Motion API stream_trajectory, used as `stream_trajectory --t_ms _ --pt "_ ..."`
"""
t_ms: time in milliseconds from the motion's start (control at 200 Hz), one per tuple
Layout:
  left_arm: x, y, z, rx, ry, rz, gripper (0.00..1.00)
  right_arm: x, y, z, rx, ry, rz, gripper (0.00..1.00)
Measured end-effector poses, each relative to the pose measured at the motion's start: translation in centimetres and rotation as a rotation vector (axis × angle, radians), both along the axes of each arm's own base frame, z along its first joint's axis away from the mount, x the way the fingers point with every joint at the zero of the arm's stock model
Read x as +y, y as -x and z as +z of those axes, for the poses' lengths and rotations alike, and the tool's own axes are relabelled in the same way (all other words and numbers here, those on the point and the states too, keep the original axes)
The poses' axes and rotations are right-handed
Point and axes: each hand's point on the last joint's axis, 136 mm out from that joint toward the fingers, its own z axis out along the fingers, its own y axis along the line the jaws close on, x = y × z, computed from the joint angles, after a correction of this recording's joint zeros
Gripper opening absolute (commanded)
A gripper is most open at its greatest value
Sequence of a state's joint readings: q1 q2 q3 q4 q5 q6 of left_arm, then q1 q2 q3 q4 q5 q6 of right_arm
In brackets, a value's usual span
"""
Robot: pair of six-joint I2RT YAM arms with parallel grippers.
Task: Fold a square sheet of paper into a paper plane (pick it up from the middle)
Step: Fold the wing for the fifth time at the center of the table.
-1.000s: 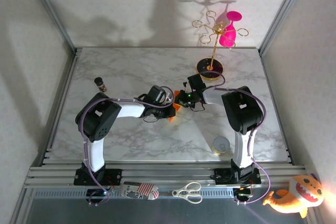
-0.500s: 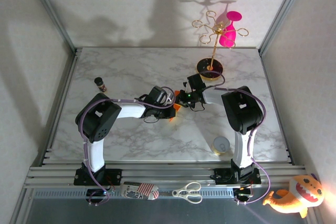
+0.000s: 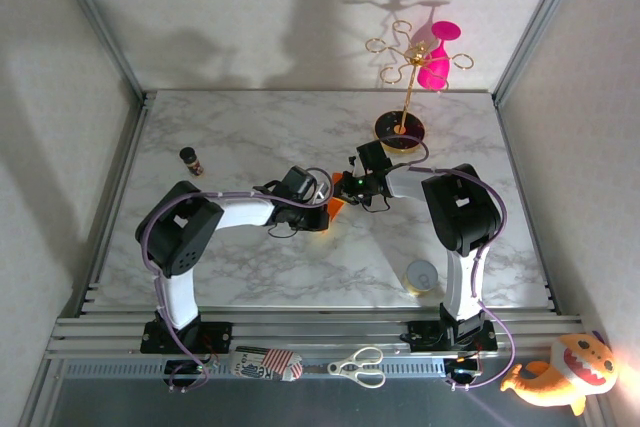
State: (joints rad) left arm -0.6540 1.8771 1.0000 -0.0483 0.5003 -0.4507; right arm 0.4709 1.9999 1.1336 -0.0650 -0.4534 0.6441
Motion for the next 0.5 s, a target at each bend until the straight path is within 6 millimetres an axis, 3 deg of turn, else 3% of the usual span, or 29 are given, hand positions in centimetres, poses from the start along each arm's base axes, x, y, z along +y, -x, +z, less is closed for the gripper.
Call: stream_trajectory --t_ms 325,501 --pt "1.2 1.6 0.2 0.044 -0.057 -0.016 0.01 0.0 0.0 0.0 0.001 0.001 0.000 0.12" --pt "1.0 0.5 2.7 -0.021 -0.046 0.009 0.01 0.0 0.0 0.0 0.001 0.001 0.000 0.12"
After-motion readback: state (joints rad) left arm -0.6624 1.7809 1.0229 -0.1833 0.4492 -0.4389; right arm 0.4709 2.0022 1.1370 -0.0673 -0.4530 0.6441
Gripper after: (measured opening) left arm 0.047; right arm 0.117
